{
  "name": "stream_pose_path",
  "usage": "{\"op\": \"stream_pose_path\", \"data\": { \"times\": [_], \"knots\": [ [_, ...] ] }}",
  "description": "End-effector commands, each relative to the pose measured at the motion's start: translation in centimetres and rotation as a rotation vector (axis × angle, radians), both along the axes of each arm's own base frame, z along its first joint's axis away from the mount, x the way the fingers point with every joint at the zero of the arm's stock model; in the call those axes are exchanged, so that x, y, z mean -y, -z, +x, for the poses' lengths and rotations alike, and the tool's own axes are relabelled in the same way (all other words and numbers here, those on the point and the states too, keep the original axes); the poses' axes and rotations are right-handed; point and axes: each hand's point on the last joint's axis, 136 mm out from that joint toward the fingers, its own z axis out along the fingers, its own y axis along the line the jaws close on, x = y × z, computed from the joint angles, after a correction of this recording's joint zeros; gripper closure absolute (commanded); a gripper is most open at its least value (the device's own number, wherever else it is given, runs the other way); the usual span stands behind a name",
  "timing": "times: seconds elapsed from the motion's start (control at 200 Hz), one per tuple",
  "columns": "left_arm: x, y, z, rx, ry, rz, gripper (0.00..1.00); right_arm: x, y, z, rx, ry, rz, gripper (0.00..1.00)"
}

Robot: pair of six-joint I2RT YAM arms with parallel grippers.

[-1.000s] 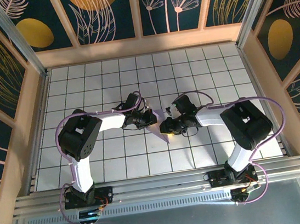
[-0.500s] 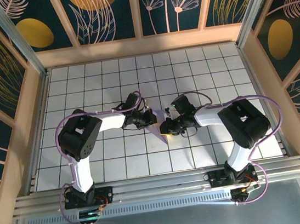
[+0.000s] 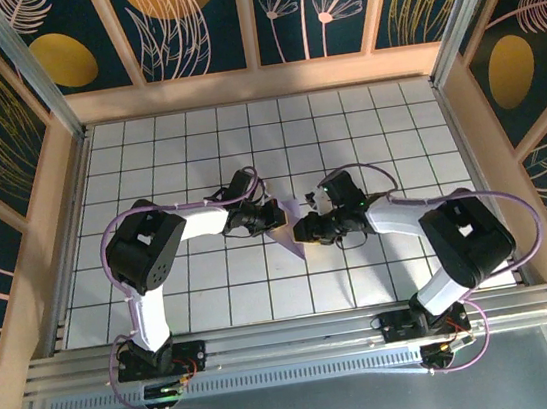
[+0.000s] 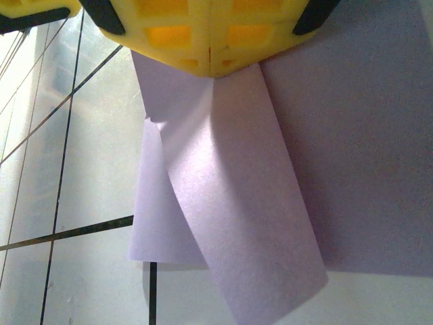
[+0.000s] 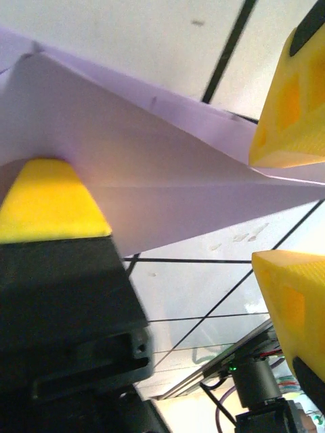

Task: Fold a paper plane with a square sheet of paper (fold left side to right side)
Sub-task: Fourth fold the wing at the center of the table.

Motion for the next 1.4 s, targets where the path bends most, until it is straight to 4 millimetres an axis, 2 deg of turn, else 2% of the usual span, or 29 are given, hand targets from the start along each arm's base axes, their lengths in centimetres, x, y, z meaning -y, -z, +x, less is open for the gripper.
{"op": "stream_pose_path", "data": {
  "times": [0.0,0.095,0.225,0.315,0.526,0.931,1.111,1.396],
  "knots": [
    [-2.9,3.8,-1.9,-0.085,-0.028,0.151,1.00,2.1,-0.1,-0.7,-0.014,0.024,-0.042,0.62],
    [-2.9,3.7,-1.8,-0.083,-0.029,0.150,1.00,2.0,-1.1,-0.4,0.006,0.021,-0.028,0.66],
    [-2.8,3.7,-1.8,-0.082,-0.028,0.149,1.00,0.4,-2.7,-0.7,0.003,-0.012,0.070,0.87],
    [-2.9,3.7,-1.8,-0.083,-0.031,0.149,1.00,-0.9,-2.8,-1.2,-0.016,-0.039,0.113,1.00],
    [-2.8,3.7,-1.7,-0.083,-0.030,0.147,1.00,-2.3,-0.7,-1.8,-0.055,-0.061,0.109,1.00],
    [-2.8,3.7,-1.7,-0.084,-0.028,0.151,1.00,-1.7,2.7,-3.4,-0.118,-0.067,0.040,1.00],
    [-2.9,3.8,-1.7,-0.084,-0.028,0.154,1.00,-1.5,3.5,-4.1,-0.133,-0.067,0.027,1.00],
    [-3.0,3.8,-1.8,-0.086,-0.029,0.156,1.00,-1.0,3.7,-4.3,-0.125,-0.061,0.001,1.00]
  ]
}}
